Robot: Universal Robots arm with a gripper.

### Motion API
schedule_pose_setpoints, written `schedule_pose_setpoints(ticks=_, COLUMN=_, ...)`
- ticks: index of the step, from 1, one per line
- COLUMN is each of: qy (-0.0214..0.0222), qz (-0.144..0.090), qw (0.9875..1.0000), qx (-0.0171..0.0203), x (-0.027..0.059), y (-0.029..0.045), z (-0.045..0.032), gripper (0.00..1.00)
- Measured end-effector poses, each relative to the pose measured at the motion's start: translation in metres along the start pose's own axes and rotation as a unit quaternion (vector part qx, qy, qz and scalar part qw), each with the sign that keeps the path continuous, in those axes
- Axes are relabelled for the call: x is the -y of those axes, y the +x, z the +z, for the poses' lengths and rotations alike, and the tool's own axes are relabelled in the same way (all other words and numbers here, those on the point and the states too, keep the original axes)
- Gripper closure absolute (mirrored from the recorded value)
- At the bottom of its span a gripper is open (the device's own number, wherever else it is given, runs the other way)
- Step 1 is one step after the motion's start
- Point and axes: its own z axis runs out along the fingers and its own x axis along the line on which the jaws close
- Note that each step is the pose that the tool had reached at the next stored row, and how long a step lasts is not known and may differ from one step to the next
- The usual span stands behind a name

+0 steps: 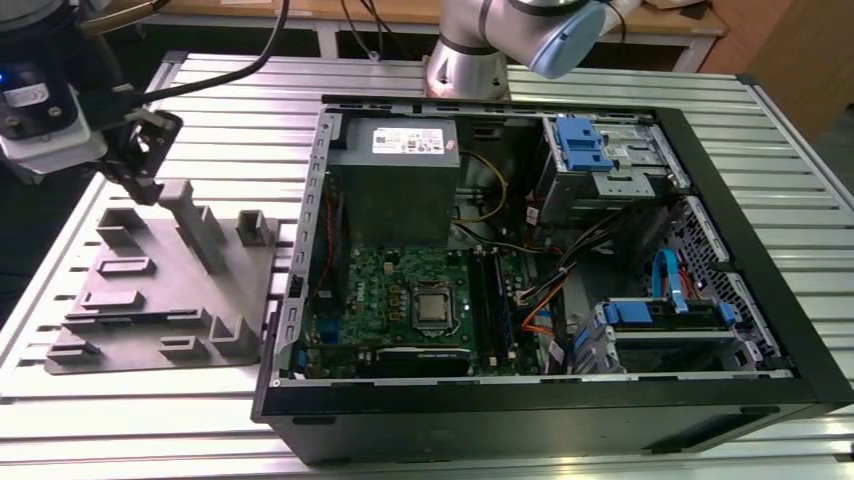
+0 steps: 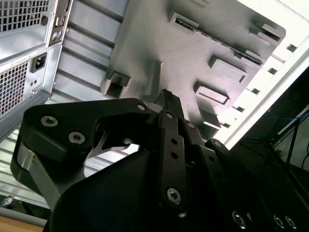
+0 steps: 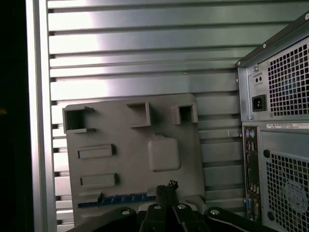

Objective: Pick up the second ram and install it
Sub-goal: 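Reach for the second ram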

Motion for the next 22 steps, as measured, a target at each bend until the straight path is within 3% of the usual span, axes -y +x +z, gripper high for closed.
schedule_pose_setpoints(ticks=7, qy=0.0, qz=0.0, qw=1.0, qx=0.0, x=0.0087, y=0.0149, z=0.0055, gripper=0.93)
schedule_pose_setpoints(ticks=22, qy=0.0001, qz=0.0, qw=1.0, qx=-0.0004, x=0.0247, y=0.0374, z=0.0216, gripper=0.93)
